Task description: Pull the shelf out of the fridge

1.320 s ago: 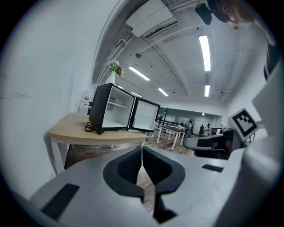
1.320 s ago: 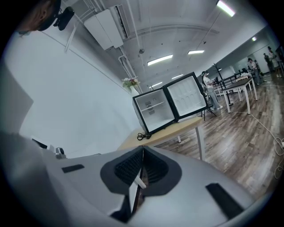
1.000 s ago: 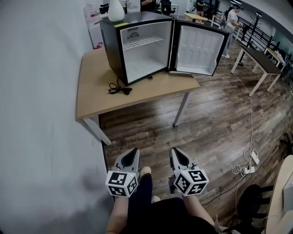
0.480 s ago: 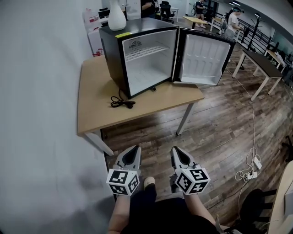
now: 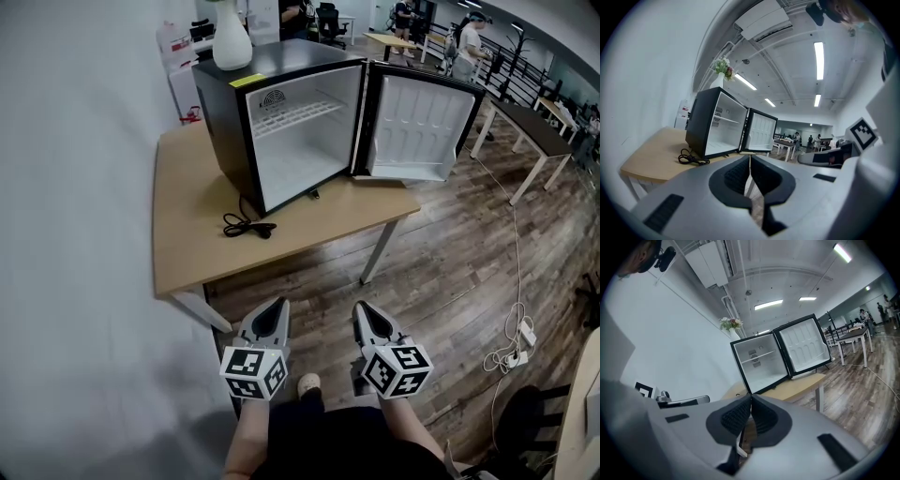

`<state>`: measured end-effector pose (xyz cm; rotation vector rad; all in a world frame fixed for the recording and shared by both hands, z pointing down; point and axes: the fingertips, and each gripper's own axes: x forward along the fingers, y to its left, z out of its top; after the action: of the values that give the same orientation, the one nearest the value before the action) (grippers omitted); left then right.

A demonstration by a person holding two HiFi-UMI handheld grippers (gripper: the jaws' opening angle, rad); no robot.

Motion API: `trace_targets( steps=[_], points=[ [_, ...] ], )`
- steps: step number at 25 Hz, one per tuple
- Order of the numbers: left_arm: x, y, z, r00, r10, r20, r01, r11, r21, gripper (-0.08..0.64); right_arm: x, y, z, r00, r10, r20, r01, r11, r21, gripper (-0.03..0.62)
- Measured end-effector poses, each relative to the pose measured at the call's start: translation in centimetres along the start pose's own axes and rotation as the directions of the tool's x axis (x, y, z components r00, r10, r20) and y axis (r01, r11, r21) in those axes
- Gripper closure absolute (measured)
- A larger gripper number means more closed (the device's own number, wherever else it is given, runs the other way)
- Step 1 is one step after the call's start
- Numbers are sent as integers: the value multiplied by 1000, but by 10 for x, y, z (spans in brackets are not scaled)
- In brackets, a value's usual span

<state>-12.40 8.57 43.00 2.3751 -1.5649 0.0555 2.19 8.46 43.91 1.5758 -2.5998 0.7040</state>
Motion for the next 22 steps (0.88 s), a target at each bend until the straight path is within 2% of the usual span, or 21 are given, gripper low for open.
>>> trace_targets(
  steps=[12, 17, 22],
  points=[
    [36, 26, 5, 999, -40, -7, 40, 999, 3, 551, 42, -13, 6, 999, -44, 18, 44, 999, 8, 600],
    [41, 32, -1, 999, -37, -25, 36, 999, -21, 551, 49, -13, 0, 999, -46, -7, 46, 999, 5, 600],
    [47, 28, -5, 998, -49, -44, 48, 999, -14, 551, 54, -16, -7, 999, -39, -29, 39, 999, 20, 600]
  ],
)
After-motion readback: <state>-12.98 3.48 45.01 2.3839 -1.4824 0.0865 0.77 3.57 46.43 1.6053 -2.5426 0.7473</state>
